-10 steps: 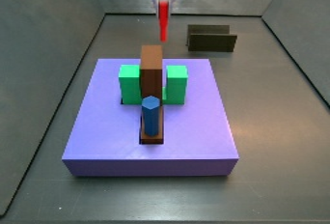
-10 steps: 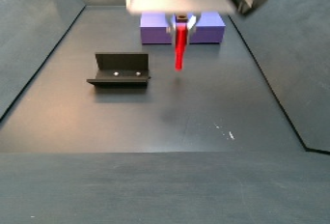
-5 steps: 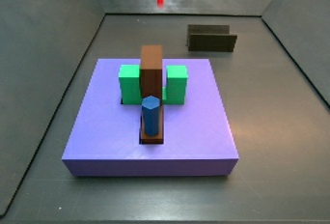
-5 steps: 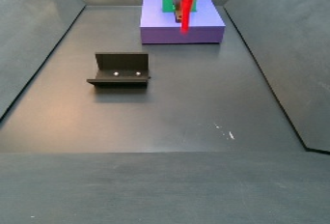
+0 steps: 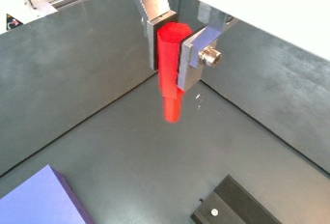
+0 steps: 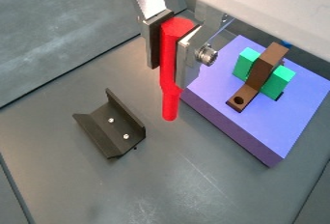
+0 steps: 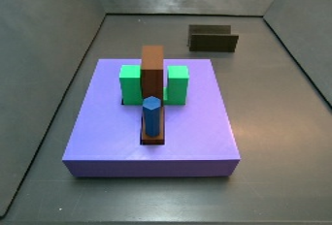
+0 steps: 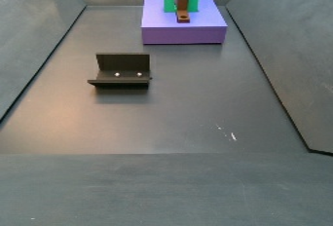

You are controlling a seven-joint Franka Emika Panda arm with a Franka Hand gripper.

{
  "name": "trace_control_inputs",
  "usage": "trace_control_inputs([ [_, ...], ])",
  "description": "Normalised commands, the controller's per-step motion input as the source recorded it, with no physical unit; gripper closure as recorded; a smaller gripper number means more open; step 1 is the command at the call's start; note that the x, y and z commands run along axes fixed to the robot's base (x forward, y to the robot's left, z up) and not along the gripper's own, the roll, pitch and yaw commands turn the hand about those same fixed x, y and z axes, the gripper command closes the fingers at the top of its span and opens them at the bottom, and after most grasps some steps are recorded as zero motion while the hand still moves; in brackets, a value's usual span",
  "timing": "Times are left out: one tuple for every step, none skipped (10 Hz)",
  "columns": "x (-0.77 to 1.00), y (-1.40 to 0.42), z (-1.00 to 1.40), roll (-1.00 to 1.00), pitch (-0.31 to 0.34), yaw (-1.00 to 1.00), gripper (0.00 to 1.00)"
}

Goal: Pick up the red object. Move up. Move to above the board. Insert the red object.
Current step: Move to above the board, then insert the red object.

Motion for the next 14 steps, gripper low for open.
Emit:
trace_control_inputs([
  [0.01, -1.40, 0.25, 0.14, 0.259, -0.29, 1.00],
  [0.00, -1.40, 0.22, 0.14, 0.252, -0.27, 1.00],
  [0.01, -1.40, 0.22, 0.15, 0.218, -0.16, 1.00],
  [0.03, -1.40, 0.23, 0.04, 0.167, -0.08, 1.00],
  [0.04, -1.40, 0.22, 0.03, 0.140, -0.04, 1.00],
  [0.07, -1.40, 0.23, 0.01, 0.137, -0.02, 1.00],
  [0.11, -1.40, 0.23, 0.00, 0.142, -0.01, 1.00],
  [0.09, -0.89, 0.15, 0.02, 0.142, 0.00, 1.00],
  [0.09, -0.36, 0.08, 0.02, 0.143, 0.01, 1.00],
  [0.07, -0.19, 0.04, 0.00, 0.118, 0.01, 1.00],
  [0.00, 0.00, -0.02, 0.00, 0.000, 0.00, 1.00],
  [0.11, 0.00, -0.32, 0.07, 0.000, 0.00, 1.00],
  [0.15, 0.38, -0.50, 0.12, 0.000, -0.02, 1.00],
  [0.18, 0.66, -0.57, 0.00, 0.000, -0.07, 1.00],
])
